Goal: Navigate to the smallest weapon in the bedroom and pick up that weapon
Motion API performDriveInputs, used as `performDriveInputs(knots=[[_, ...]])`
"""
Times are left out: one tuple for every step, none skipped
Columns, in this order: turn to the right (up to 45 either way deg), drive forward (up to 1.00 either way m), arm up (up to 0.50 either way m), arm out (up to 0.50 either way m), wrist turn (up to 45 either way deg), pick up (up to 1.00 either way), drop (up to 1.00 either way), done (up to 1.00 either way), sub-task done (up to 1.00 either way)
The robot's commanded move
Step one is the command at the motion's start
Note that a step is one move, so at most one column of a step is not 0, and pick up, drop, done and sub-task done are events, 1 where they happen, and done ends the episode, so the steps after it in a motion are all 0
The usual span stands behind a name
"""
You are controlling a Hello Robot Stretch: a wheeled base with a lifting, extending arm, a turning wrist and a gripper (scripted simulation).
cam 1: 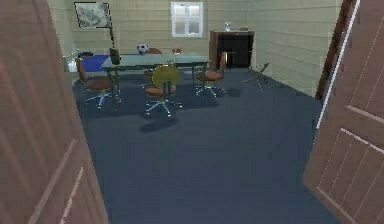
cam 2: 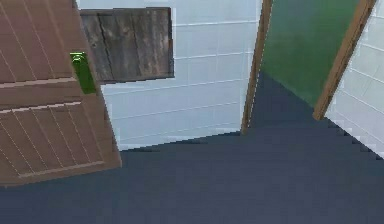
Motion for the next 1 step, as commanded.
performDriveInputs(knots=[[45.0, 0.00, 0.00, 0.00, 0.0, 0.00, 0.00, 0.00, 0.00]])
